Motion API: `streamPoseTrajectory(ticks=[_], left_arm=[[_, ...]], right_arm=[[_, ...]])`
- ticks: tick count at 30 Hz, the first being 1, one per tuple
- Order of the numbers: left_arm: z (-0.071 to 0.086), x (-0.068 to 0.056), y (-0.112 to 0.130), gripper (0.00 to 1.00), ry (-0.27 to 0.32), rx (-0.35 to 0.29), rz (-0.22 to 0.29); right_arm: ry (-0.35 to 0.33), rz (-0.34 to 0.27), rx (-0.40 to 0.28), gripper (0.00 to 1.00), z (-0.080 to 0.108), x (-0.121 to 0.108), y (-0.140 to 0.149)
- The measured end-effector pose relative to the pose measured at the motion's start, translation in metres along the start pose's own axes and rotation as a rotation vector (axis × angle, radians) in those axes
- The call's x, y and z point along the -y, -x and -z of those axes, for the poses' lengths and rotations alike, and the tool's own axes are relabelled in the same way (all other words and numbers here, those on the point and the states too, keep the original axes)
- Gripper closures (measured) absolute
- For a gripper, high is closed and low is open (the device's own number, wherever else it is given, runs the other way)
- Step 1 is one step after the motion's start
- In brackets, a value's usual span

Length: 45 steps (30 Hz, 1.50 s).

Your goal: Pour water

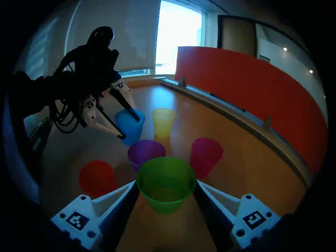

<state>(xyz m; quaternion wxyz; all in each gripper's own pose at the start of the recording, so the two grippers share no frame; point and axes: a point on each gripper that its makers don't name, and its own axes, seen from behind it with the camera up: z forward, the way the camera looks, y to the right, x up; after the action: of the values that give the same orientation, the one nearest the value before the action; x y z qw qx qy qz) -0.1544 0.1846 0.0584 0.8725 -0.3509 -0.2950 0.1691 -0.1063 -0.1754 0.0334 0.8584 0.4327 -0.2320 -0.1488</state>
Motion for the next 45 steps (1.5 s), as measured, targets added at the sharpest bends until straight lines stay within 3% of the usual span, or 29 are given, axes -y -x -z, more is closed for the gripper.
streamPoseTrajectory(ticks=[18, 45], left_arm=[[-0.015, -0.005, 0.02, 0.13, 0.024, 0.016, 0.018], [-0.017, -0.011, 0.048, 0.13, 0.042, 0.071, 0.007]], right_arm=[[0.008, -0.022, 0.038, 0.09, -0.014, -0.002, 0.026], [0.046, -0.073, 0.07, 0.02, -0.009, -0.004, 0.046]])
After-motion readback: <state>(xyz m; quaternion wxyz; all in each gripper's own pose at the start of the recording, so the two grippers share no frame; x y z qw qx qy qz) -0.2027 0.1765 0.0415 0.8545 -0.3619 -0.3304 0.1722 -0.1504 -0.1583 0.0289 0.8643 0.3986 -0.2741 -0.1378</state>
